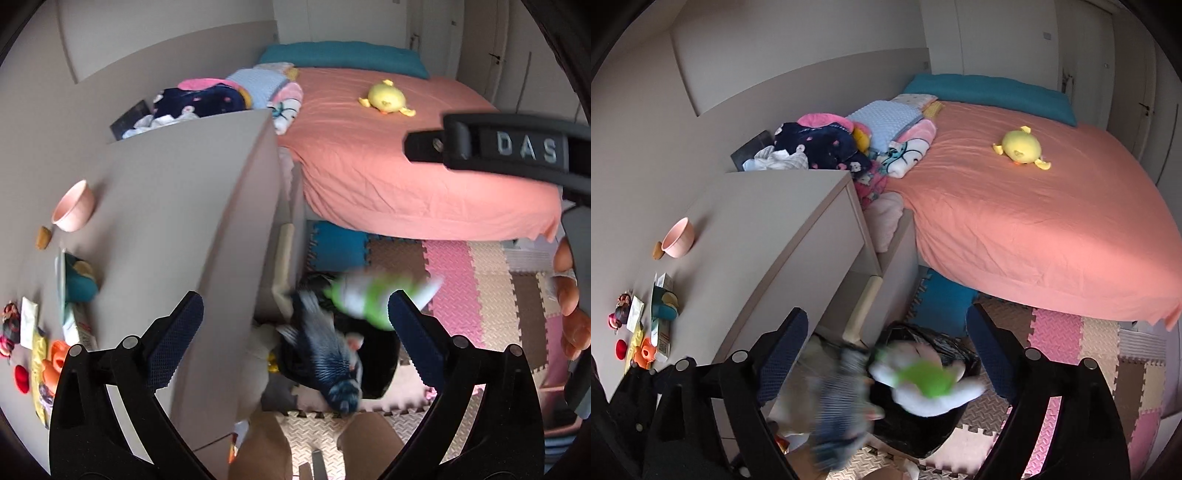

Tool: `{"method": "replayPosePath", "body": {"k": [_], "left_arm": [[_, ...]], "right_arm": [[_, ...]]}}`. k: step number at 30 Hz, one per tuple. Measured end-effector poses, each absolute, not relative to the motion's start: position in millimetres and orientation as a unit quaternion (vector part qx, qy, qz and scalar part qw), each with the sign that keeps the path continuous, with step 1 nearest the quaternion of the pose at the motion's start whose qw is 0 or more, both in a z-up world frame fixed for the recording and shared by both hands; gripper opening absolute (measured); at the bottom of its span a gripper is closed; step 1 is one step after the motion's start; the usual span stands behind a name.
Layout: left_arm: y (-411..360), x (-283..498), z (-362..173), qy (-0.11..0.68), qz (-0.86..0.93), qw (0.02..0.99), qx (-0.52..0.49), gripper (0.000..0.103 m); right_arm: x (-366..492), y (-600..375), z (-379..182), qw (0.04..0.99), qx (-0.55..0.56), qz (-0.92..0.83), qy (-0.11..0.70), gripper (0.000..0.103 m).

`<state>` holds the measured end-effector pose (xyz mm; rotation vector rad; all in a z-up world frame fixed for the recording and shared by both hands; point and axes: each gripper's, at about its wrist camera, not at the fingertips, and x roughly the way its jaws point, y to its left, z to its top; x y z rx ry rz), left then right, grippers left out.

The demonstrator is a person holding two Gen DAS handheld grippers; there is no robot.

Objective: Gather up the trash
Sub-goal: 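Carry both plushes to the black trash bag and open both grippers, then move both grippers back over the desk items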

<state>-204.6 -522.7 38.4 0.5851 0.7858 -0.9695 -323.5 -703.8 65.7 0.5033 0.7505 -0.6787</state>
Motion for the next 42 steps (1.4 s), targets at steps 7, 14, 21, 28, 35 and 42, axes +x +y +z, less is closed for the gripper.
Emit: {"method": "replayPosePath", "body": {"k": [7, 14, 21, 28, 35, 42], "left_arm": [[-495, -176, 39, 0.367, -0.426, 0.789, 0.250, 0.097], [-459, -147, 45, 0.370, -0.411, 0.801, 0.229, 0.097], [-417, -116, 55, 0.370, -0.391, 0.817, 0.209, 0.097], [-369, -83, 56, 0.360, -0.365, 0.831, 0.215, 0.097], [-329, -44, 48, 0.365, -0.370, 0.828, 0.210, 0.097], [-323, -30, 35, 0.363, -0.378, 0.819, 0.232, 0.090]], "right_arm": [[-310, -692, 65, 0.851, 0.237, -0.302, 0.358, 0.088], [-279, -663, 69, 0.860, 0.222, -0.278, 0.366, 0.088], [-238, -624, 76, 0.873, 0.205, -0.237, 0.373, 0.088], [-200, -588, 77, 0.879, 0.216, -0.185, 0.382, 0.088], [-152, -547, 76, 0.884, 0.208, -0.127, 0.398, 0.088], [-122, -532, 68, 0.881, 0.174, -0.108, 0.427, 0.087]]}}
